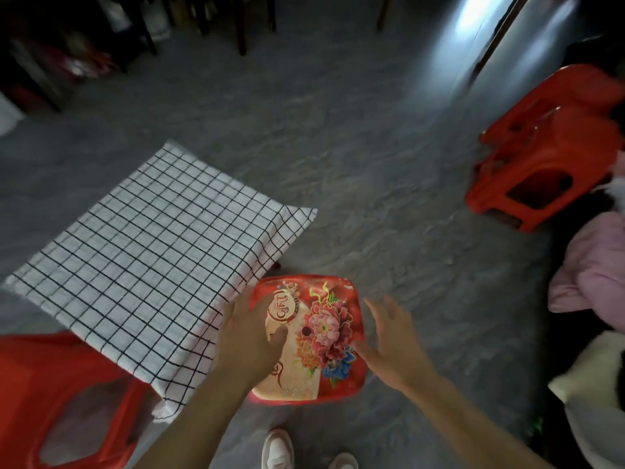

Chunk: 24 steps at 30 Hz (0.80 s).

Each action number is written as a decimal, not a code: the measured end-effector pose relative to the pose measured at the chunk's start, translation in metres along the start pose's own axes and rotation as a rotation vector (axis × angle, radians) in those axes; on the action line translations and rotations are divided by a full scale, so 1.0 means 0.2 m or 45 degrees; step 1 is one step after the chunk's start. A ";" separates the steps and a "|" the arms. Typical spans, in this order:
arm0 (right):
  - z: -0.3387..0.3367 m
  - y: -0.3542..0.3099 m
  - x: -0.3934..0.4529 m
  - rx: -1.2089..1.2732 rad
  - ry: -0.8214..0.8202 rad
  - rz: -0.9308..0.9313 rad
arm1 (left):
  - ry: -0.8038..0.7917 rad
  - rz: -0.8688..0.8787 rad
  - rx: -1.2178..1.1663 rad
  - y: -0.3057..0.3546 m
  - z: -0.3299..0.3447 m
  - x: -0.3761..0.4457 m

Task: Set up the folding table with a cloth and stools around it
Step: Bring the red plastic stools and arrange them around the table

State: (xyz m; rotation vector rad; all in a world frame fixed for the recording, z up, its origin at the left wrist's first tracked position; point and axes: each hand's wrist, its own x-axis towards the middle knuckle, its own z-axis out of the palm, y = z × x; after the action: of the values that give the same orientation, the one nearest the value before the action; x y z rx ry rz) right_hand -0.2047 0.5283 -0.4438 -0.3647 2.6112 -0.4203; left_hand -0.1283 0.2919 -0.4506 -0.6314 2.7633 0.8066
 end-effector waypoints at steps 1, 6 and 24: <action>-0.09 -0.04 -0.05 -0.017 0.022 -0.020 | 0.015 0.013 -0.009 0.06 -0.10 -0.04; -0.58 -0.33 -0.30 0.014 0.145 -0.115 | 0.099 0.045 -0.101 0.32 -0.60 -0.21; -1.15 -0.52 -0.73 0.027 0.430 0.023 | 0.256 0.447 -0.224 0.69 -1.08 -0.38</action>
State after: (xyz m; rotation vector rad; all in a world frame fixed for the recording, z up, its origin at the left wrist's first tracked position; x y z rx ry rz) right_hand -0.1737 0.5332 -0.1536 -0.2830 2.9312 -0.5437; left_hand -0.1365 0.3036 -0.1839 -0.2656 3.0599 1.1231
